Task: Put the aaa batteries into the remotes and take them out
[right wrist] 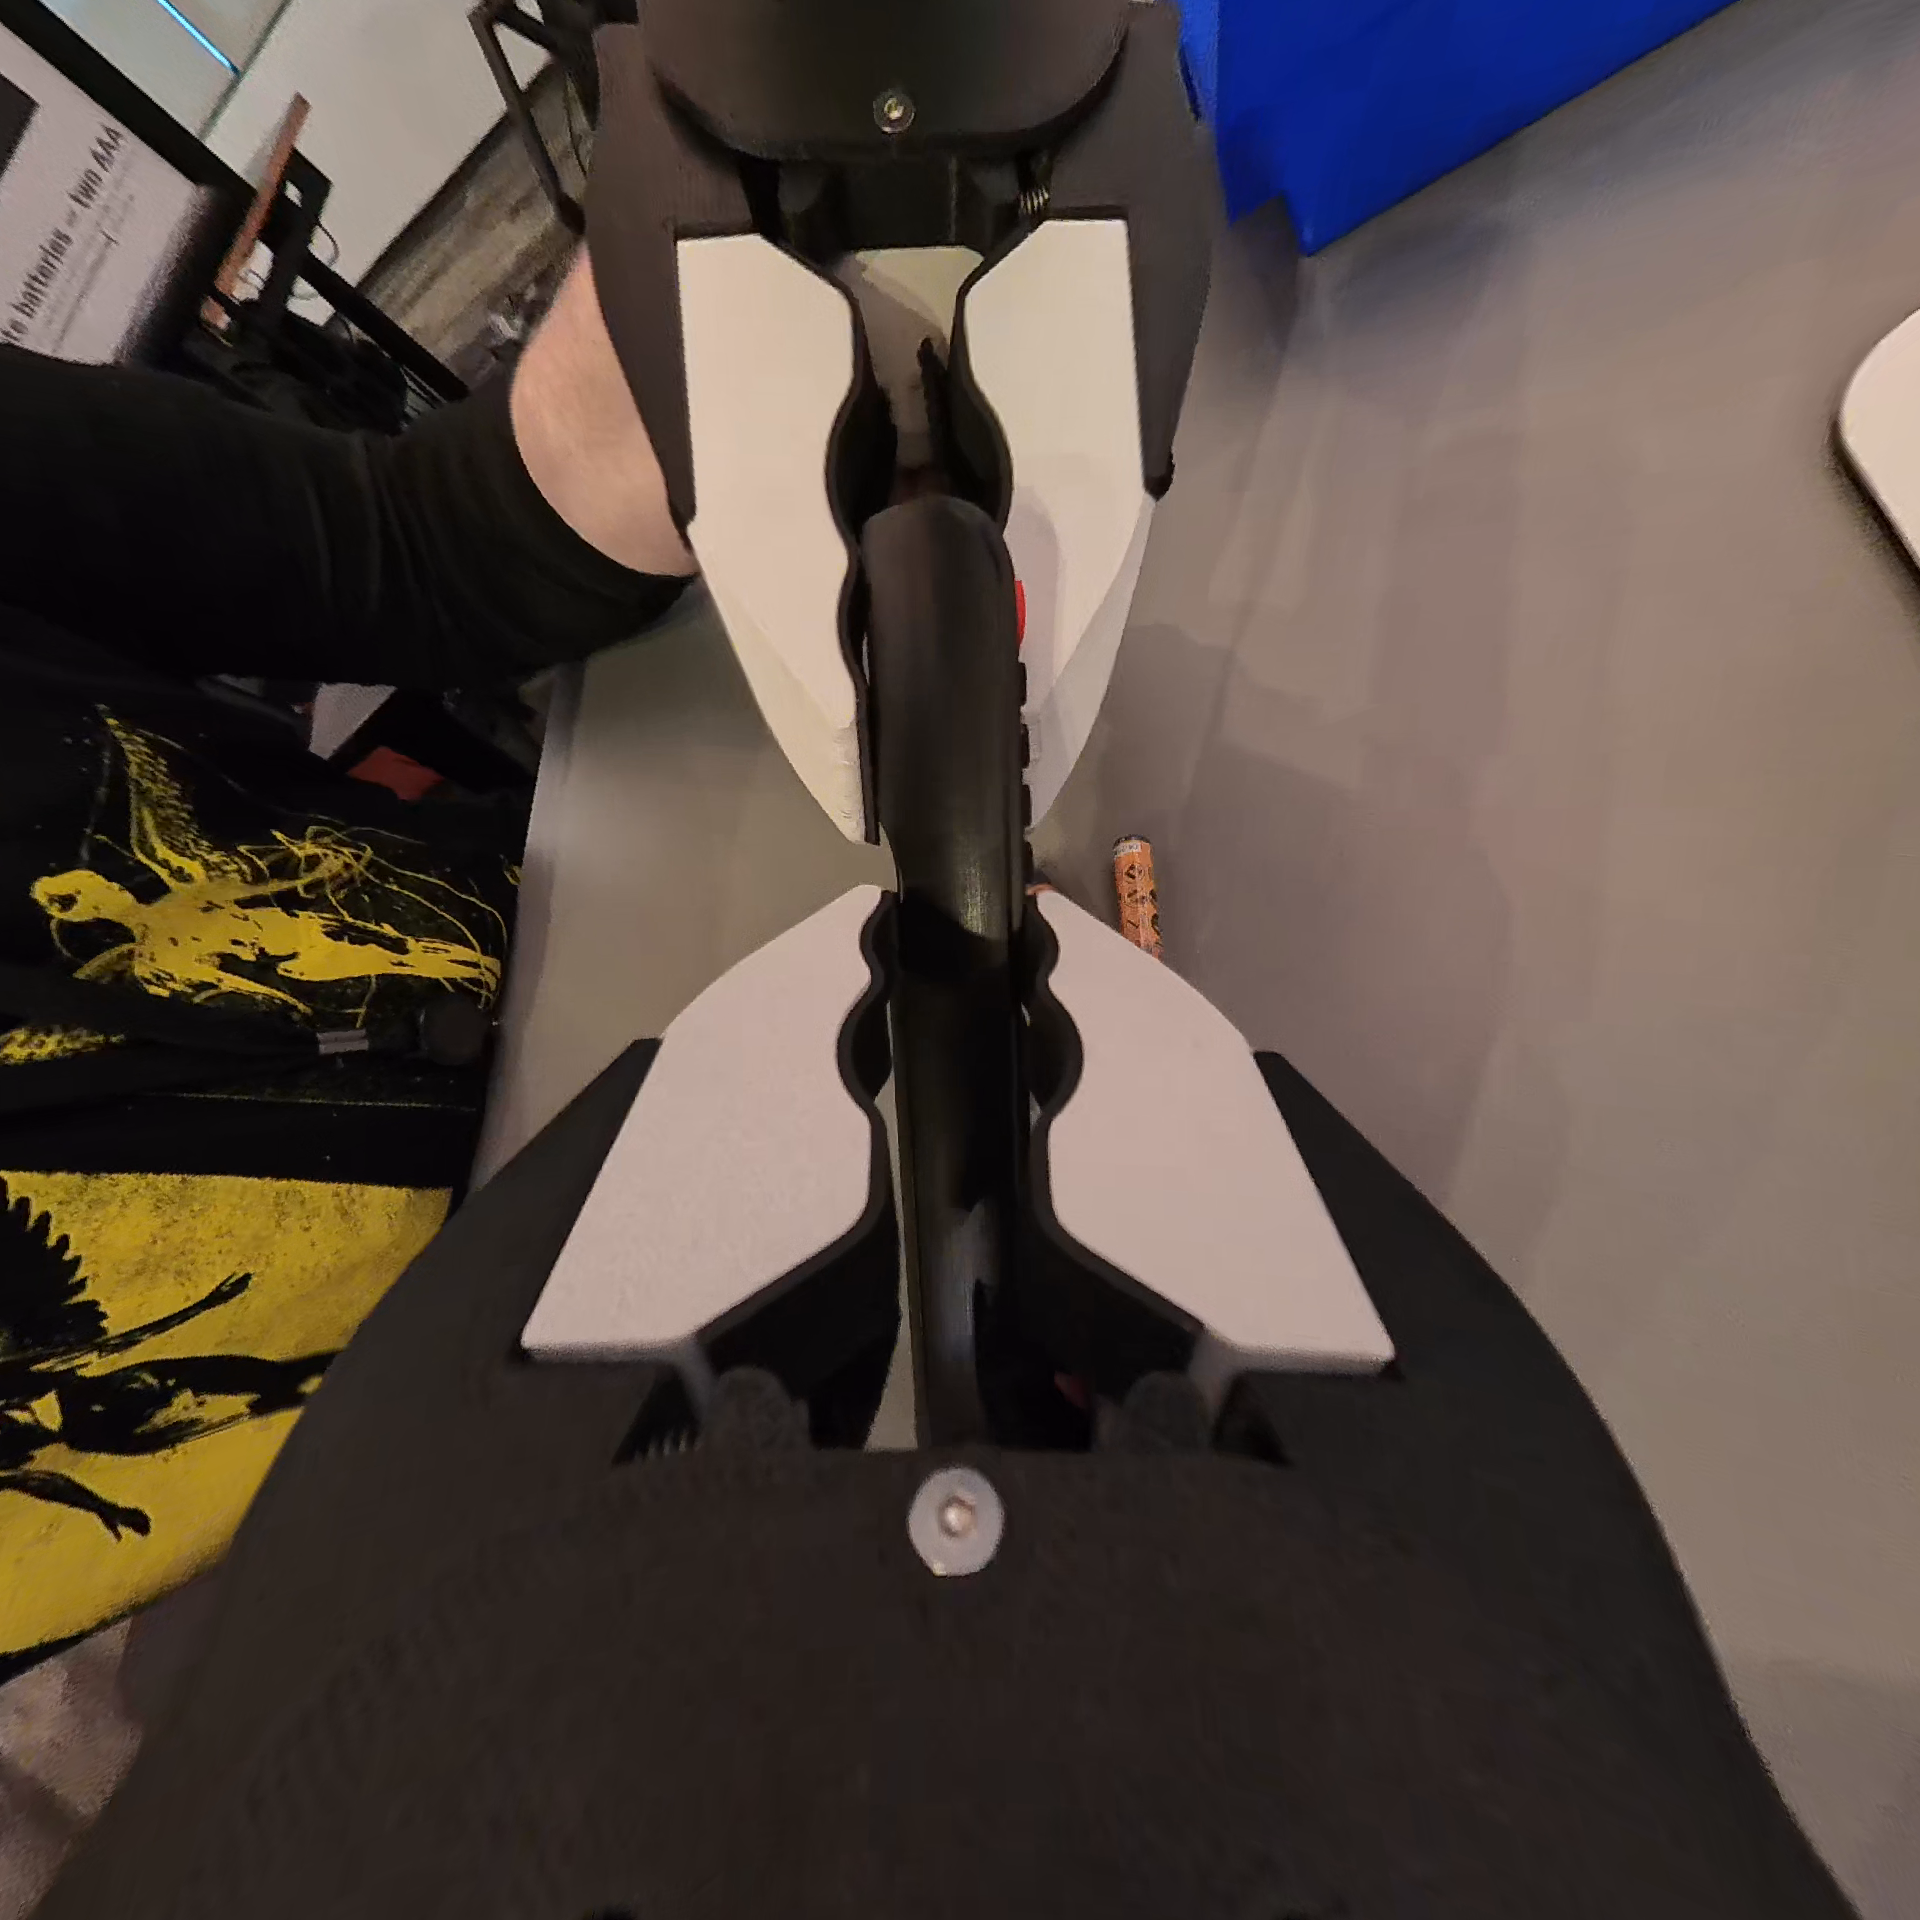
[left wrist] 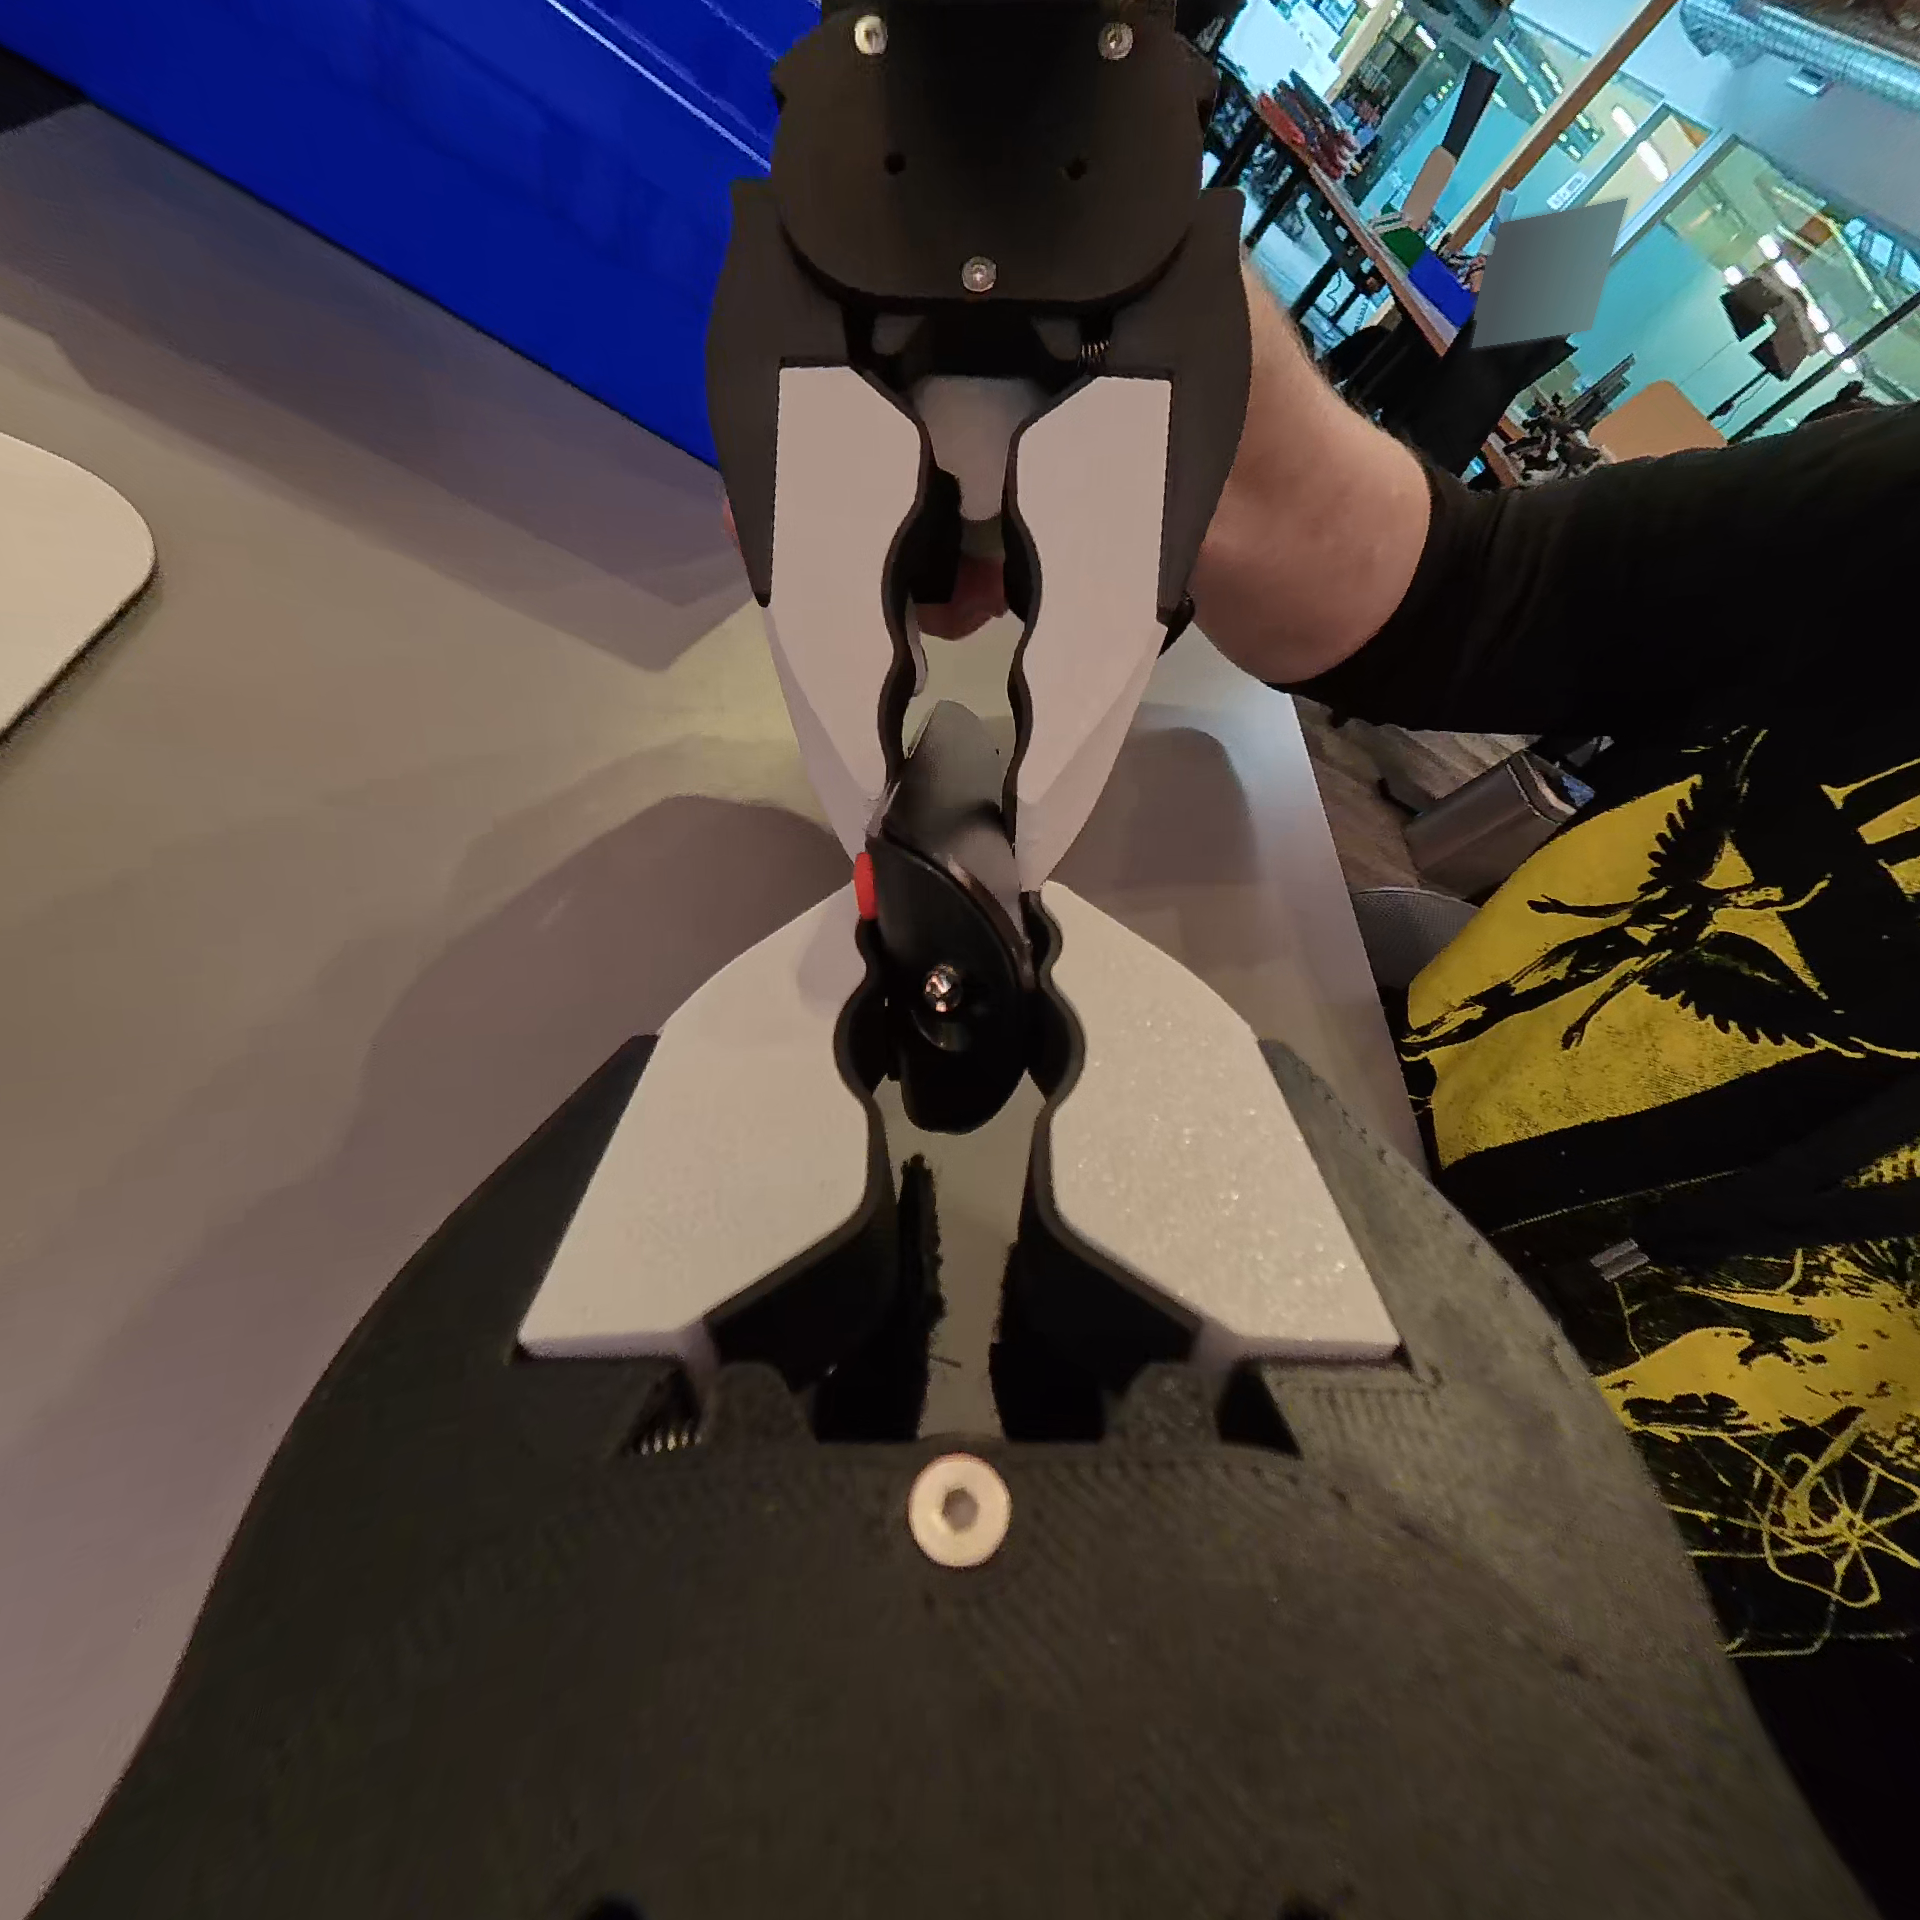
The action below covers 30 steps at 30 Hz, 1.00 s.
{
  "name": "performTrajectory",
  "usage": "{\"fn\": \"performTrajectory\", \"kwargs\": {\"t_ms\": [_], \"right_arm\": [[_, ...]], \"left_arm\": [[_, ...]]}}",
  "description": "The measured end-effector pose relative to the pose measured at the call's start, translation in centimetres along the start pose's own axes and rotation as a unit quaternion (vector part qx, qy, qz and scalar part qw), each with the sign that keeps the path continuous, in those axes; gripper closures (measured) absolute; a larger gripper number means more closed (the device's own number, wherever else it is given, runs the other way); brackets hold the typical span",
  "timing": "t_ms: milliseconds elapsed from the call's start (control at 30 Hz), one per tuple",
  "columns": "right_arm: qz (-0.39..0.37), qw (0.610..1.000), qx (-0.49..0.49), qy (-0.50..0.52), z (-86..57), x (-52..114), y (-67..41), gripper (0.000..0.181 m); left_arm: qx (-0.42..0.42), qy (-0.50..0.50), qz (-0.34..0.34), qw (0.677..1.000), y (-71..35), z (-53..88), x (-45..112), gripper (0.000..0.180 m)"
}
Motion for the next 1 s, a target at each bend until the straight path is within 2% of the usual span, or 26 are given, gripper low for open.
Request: {"fn": "performTrajectory", "kwargs": {"t_ms": [533,867,1000], "right_arm": [[0.090,0.995,-0.039,-0.013,0.7,-0.7,-0.6,0.158],[0.004,1.000,0.003,-0.014,0.5,-0.8,-1.2,0.159],[0.024,1.000,-0.009,0.008,0.8,-0.6,-1.3,0.159]], "left_arm": [[0.014,0.000,0.014,1.000,-0.4,-0.9,1.2,0.155],[-0.003,-0.005,-0.017,1.000,-1.0,-0.8,-0.1,0.155],[0.015,-0.021,-0.004,1.000,-1.1,-1.1,-0.1,0.156]]}}
Point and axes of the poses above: each gripper's, where its closed fingertips meet, x out along the fingers, y out of its underside, z = x × y across the jaws, the point moved 10 cm from there along -x, back along the fingers, and after that the axes turned 6 degrees about -z, right-handed, at the moved point
